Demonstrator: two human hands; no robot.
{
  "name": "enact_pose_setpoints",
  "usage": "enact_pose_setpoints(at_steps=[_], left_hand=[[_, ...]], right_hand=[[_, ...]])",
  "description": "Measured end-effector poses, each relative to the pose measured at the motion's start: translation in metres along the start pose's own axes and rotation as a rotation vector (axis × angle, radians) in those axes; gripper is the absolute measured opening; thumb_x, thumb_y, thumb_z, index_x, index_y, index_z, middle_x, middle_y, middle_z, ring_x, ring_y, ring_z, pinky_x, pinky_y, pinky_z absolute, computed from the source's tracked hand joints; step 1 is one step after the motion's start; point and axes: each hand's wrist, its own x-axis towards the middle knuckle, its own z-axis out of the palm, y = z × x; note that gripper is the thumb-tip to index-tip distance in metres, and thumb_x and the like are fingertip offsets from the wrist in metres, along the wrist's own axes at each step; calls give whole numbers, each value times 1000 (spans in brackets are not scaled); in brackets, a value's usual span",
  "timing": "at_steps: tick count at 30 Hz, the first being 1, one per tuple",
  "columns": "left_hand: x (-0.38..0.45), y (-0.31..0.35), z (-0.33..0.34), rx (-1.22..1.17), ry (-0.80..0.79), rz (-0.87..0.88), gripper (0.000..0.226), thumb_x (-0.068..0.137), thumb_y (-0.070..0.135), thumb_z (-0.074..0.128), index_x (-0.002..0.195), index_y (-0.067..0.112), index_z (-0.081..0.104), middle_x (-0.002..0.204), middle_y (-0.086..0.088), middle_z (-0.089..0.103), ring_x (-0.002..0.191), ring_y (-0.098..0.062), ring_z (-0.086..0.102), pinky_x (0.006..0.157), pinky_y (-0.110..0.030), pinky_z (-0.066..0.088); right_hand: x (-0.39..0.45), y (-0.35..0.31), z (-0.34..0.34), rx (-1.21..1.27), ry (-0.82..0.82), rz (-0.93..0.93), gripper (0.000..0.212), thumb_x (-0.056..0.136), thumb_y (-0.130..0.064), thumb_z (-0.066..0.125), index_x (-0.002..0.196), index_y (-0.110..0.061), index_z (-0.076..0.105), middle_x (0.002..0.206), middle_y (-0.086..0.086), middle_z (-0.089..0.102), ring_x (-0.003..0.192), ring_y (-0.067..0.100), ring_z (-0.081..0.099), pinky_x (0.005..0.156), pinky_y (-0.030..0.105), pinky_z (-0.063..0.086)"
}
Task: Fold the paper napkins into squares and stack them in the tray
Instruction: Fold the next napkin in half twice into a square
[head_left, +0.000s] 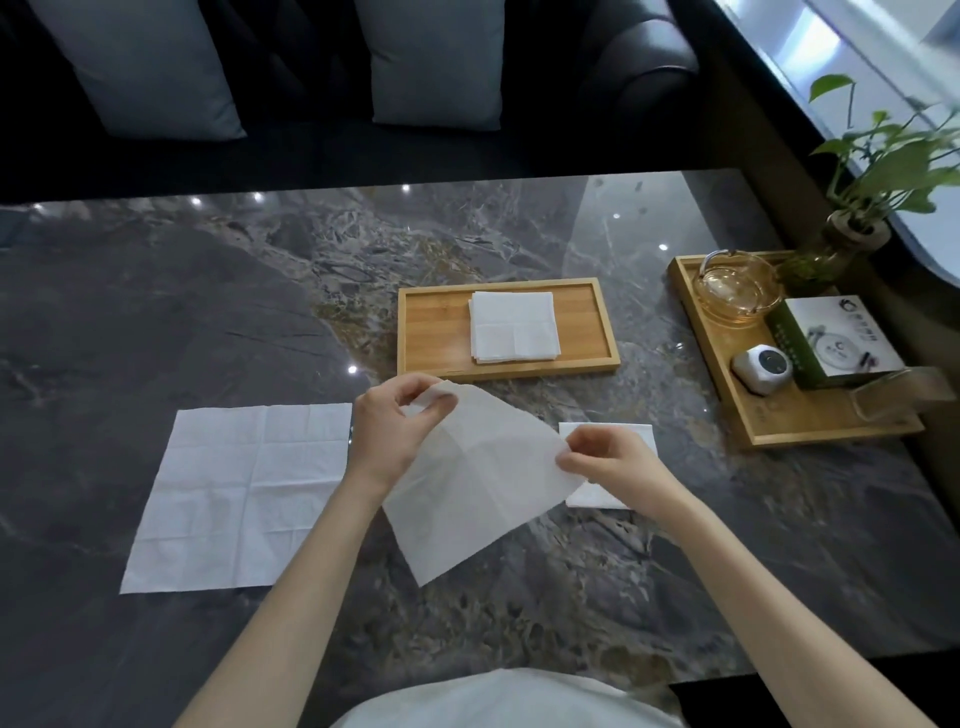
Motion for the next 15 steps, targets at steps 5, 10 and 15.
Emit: enact_pose_setpoints(at_steps=[5, 10, 15], left_hand=[[-6, 11, -19, -105, 33, 27, 9, 76, 19, 71, 74, 27, 66, 69, 14, 67, 70, -5, 60, 65, -16, 48], [-19, 25, -40, -204, 46, 13, 7, 71, 25, 72, 71, 30, 68, 67, 16, 68, 70, -11, 61, 65, -26, 51], [-35, 46, -62, -279, 47, 35, 7, 65, 23, 71, 70, 20, 67, 63, 16, 68, 62, -1, 60, 58, -13, 49]], right_hand=[[0, -23, -19, 83, 60, -78, 9, 83, -15, 65, 83, -6, 67, 78, 8, 67, 73, 16, 59, 71, 30, 46], [-14, -55, -32, 168, 41, -164, 8, 83, -14, 65, 82, -6, 67, 74, 0, 67, 68, 6, 60, 69, 20, 46], [-33, -80, -38, 255, -18, -243, 10, 84, -9, 62, 75, -11, 65, 65, -11, 64, 65, 2, 57, 61, 10, 44]])
